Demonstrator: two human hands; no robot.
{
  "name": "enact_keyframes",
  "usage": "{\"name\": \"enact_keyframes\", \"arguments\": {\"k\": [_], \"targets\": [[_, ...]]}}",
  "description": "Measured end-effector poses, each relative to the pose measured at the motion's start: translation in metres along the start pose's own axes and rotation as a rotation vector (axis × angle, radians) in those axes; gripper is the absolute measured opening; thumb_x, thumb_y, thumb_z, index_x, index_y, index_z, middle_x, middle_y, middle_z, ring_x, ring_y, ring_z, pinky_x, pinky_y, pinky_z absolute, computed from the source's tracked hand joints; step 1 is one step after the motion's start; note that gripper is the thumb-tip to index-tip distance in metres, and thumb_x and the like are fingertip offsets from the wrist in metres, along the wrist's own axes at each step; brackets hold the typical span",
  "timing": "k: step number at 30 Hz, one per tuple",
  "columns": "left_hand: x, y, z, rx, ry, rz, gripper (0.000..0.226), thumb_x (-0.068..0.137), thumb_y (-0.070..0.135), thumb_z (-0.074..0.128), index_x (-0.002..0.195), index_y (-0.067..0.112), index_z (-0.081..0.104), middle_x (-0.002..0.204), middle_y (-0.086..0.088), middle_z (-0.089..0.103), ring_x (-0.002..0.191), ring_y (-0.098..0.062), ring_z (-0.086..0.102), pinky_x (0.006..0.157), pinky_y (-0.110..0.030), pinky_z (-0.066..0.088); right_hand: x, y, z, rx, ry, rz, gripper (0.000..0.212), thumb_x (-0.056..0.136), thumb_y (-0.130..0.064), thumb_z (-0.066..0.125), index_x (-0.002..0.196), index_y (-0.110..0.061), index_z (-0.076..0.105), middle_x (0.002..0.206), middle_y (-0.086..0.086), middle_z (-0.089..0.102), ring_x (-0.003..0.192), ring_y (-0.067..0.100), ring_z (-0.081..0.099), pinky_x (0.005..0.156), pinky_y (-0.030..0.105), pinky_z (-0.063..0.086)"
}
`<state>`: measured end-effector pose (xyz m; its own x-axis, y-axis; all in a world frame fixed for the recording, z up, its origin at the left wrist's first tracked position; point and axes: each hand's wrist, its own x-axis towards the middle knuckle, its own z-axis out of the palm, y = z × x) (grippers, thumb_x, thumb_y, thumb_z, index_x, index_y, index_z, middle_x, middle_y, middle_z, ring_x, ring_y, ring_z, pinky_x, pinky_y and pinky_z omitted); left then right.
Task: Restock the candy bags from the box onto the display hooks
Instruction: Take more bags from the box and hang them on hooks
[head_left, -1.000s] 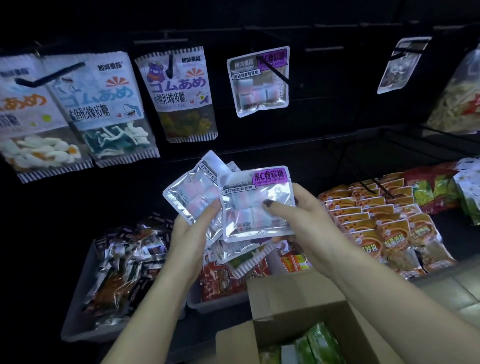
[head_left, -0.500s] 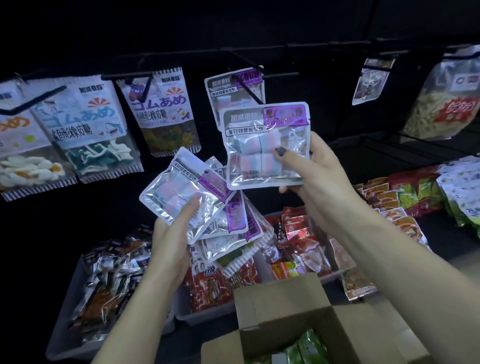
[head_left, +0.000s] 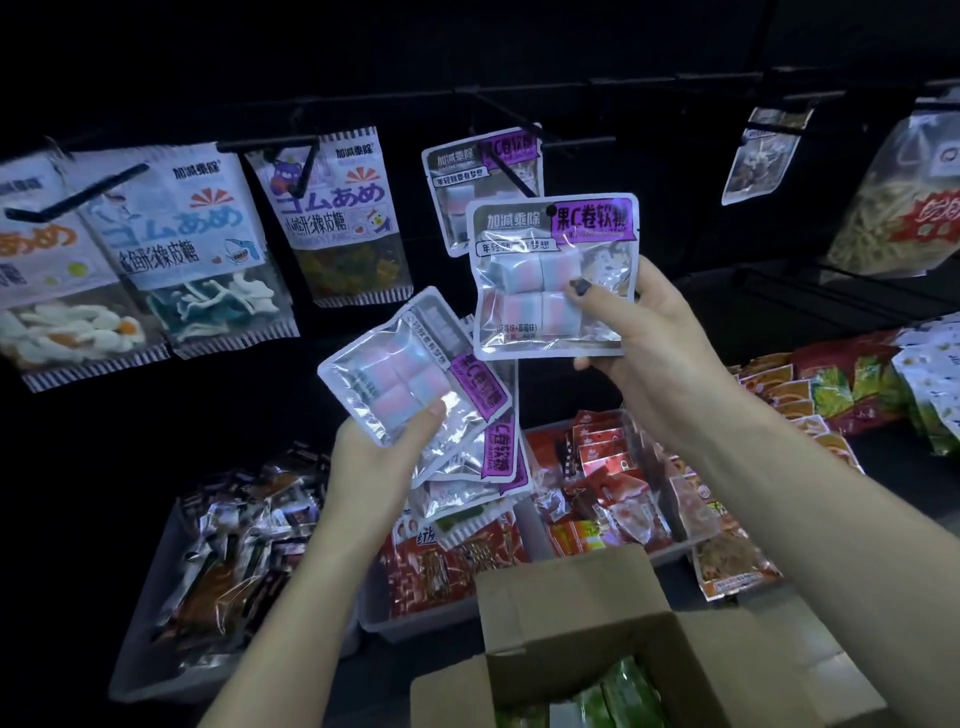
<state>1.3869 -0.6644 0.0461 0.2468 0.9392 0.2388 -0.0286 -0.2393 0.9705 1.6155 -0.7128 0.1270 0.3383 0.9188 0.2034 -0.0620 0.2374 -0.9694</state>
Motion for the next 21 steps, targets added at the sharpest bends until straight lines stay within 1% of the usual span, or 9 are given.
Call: {"name": "enact_keyframes", "arguments": {"k": [1,2,4,6,9,12,17,21], "targets": [[0.000,-0.002,0.000,0.036,-0.013,0.018,0.017,0.097,0.023,0.071,0.108,0.037,0.072,0.101,0.028,0.076,0.088,0.007,0.072,0.067,-0.006,0.052,0.001,0.000,0.000,0.000,0.002,0.002,0.030,0.101,-0.015,0.064,0.131,-0.014,0.062,0.127,0.012,0.072,0.095,0.021,0.070,0.062,0.032,0.049],[0.000,-0.002,0.000,0.080,-0.027,0.040,0.017,0.097,0.023,0.072,0.107,0.036,0.072,0.100,0.028,0.076,0.086,0.006,0.072,0.066,-0.005,0.052,0.001,0.000,0.000,0.001,0.005,0.003,0.030,0.101,-0.015,0.064,0.131,-0.013,0.062,0.127,0.013,0.071,0.094,0.021,0.069,0.062,0.032,0.049],[0.000,-0.004,0.002,0.165,-0.050,0.072,0.015,0.096,0.022,0.073,0.106,0.033,0.074,0.100,0.027,0.076,0.092,0.005,0.071,0.072,-0.002,0.049,0.002,0.000,0.000,0.009,0.010,0.004,0.030,0.101,-0.014,0.064,0.131,-0.011,0.062,0.127,0.014,0.071,0.093,0.021,0.069,0.061,0.032,0.048],[0.000,-0.004,0.004,0.219,-0.075,0.089,0.017,0.095,0.021,0.074,0.103,0.036,0.074,0.101,0.030,0.075,0.099,0.009,0.069,0.078,0.002,0.045,0.002,-0.001,0.000,0.010,0.010,0.001,0.031,0.101,-0.015,0.064,0.132,-0.011,0.062,0.127,0.014,0.071,0.093,0.020,0.069,0.061,0.031,0.048],[-0.002,-0.002,0.006,0.261,-0.089,0.108,0.025,0.094,0.021,0.075,0.099,0.045,0.069,0.098,0.040,0.071,0.098,0.015,0.067,0.079,0.003,0.044,0.004,-0.001,0.000,0.007,0.001,-0.002,0.031,0.101,-0.016,0.064,0.131,-0.013,0.062,0.128,0.013,0.071,0.095,0.021,0.069,0.062,0.031,0.048],[-0.001,-0.002,0.007,0.283,-0.083,0.118,0.027,0.094,0.022,0.075,0.099,0.047,0.067,0.096,0.045,0.068,0.098,0.018,0.065,0.078,0.005,0.042,0.008,0.001,0.001,-0.005,-0.003,0.004,0.029,0.101,-0.016,0.064,0.130,-0.013,0.063,0.127,0.012,0.072,0.097,0.023,0.070,0.062,0.031,0.049],[0.002,-0.002,0.009,0.277,-0.079,0.123,0.026,0.094,0.021,0.075,0.097,0.046,0.067,0.097,0.043,0.068,0.098,0.018,0.065,0.078,0.005,0.042,0.021,0.003,0.001,-0.025,-0.011,0.027,0.026,0.101,-0.017,0.064,0.127,-0.015,0.064,0.124,0.012,0.073,0.096,0.023,0.070,0.062,0.029,0.052],[0.008,-0.003,0.010,0.259,-0.059,0.103,0.020,0.095,0.022,0.074,0.089,0.039,0.068,0.094,0.033,0.073,0.095,0.011,0.069,0.079,0.004,0.043,0.042,0.006,0.003,-0.040,-0.024,0.050,0.027,0.101,-0.019,0.065,0.128,-0.014,0.064,0.124,0.016,0.072,0.093,0.021,0.069,0.064,0.028,0.053]]}}
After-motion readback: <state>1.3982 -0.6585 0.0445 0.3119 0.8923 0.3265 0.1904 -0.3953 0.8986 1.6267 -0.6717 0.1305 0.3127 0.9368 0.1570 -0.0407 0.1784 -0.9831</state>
